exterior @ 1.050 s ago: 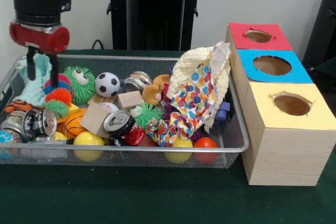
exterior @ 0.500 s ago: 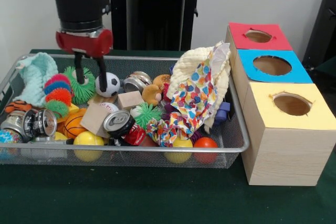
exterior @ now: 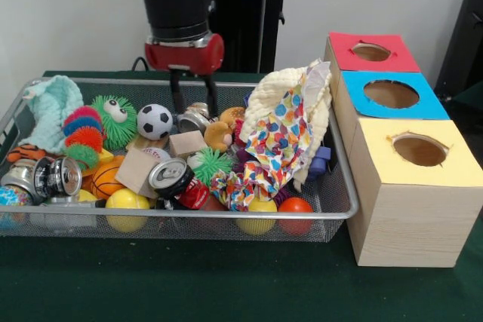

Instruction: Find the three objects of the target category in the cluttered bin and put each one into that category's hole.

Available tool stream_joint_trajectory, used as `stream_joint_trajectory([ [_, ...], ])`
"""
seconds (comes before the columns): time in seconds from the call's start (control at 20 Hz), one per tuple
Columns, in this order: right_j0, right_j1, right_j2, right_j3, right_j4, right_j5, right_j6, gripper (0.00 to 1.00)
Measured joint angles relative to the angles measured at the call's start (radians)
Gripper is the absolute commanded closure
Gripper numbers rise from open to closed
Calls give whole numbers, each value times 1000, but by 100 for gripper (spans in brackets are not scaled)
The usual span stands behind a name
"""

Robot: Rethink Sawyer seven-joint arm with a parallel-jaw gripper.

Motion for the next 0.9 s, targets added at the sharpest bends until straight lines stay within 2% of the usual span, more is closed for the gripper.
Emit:
stream_joint_trajectory([
  [0.15, 42, -32, 0, 61, 62, -18, 5, 0],
  [0.4, 104, -42, -12, 107, 118, -70, 5, 0],
  [0.75, 167, 18, -48, 108, 143, -200, 5, 0],
  [0.9, 198, 68, -99, 108, 158, -256, 5, 0],
])
